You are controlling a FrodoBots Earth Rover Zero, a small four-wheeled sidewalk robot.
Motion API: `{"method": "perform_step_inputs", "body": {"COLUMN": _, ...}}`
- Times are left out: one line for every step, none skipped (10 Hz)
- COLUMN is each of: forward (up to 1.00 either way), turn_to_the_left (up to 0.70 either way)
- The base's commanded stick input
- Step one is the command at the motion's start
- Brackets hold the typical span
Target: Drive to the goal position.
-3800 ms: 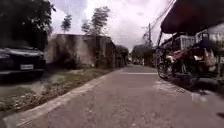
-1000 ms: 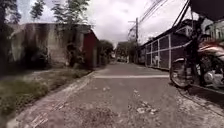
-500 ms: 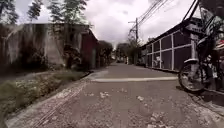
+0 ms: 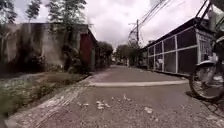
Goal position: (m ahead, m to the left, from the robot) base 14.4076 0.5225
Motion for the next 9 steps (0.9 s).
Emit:
{"method": "perform_step_inputs", "body": {"forward": 0.7, "turn_to_the_left": 0.0}}
{"method": "perform_step_inputs", "body": {"forward": 0.7, "turn_to_the_left": 0.0}}
{"method": "perform_step_inputs", "body": {"forward": 0.7, "turn_to_the_left": 0.0}}
{"method": "perform_step_inputs", "body": {"forward": 0.7, "turn_to_the_left": 0.0}}
{"method": "perform_step_inputs", "body": {"forward": 0.7, "turn_to_the_left": 0.0}}
{"method": "perform_step_inputs", "body": {"forward": 0.7, "turn_to_the_left": 0.0}}
{"method": "perform_step_inputs", "body": {"forward": 0.7, "turn_to_the_left": 0.0}}
{"method": "perform_step_inputs", "body": {"forward": 0.7, "turn_to_the_left": 0.0}}
{"method": "perform_step_inputs", "body": {"forward": 0.7, "turn_to_the_left": 0.0}}
